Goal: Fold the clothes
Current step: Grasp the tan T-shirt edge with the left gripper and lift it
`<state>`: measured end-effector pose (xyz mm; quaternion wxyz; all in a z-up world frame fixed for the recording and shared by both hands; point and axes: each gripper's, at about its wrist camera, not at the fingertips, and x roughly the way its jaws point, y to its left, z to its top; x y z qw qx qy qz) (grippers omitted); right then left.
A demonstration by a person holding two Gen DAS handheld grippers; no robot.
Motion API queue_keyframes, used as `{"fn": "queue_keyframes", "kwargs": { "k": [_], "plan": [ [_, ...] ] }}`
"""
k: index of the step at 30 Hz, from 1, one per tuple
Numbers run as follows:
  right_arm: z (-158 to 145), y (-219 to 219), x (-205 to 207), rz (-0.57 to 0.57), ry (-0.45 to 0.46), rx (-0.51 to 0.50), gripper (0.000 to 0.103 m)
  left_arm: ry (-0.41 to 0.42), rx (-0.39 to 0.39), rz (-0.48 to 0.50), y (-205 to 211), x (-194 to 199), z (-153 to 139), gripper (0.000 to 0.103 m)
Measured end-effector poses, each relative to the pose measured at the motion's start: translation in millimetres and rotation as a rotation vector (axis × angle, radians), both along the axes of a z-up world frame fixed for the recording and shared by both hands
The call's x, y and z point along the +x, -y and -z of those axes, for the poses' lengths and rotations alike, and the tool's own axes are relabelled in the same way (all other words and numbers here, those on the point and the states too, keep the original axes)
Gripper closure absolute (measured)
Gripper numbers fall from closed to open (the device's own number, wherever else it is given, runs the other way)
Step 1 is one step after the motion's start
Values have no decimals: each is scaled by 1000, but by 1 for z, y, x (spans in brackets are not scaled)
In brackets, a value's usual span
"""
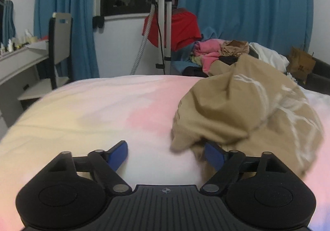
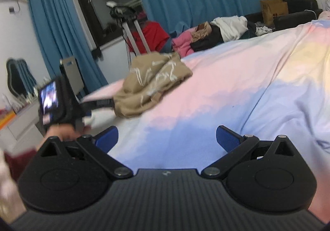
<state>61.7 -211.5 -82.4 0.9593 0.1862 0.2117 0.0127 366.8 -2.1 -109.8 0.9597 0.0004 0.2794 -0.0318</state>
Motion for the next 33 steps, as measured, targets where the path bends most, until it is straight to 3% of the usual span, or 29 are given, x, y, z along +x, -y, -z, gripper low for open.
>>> {"fn": "queue_keyframes", "kwargs": {
  "k": [1,3,5,6,7,12,17,24,30,33],
  "plan": [
    [5,-1,6,-8,-12,3,0,-6,-20,4,-1,12,2,31],
    [15,-1,18,-21,-28,21,0,5,-73,19,-3,26,1,63],
    [20,-3,25,-29,-25,16,0,8,-140,30,-6,37,-2,87],
    [21,-4,27,-30,-20,6,0,4,-186,34,-9,39,-6,91],
    [22,-6,28,-32,-16,-2,0,14,-223,42,-12,36,-12,92],
    [16,-11,27,-29,26,-52,0,108,-257,97,-24,-7,-61,94],
    [0,-10,10,-6,99,-92,0,168,-266,172,-32,-89,-119,99],
    [-28,-6,-32,7,197,-132,0,206,-265,273,10,-222,-186,100],
    [-51,4,-73,21,229,-115,0,225,-361,294,25,-314,-219,100],
    [-63,13,-87,17,229,-106,0,205,-381,253,20,-351,-215,100]
  ]
}}
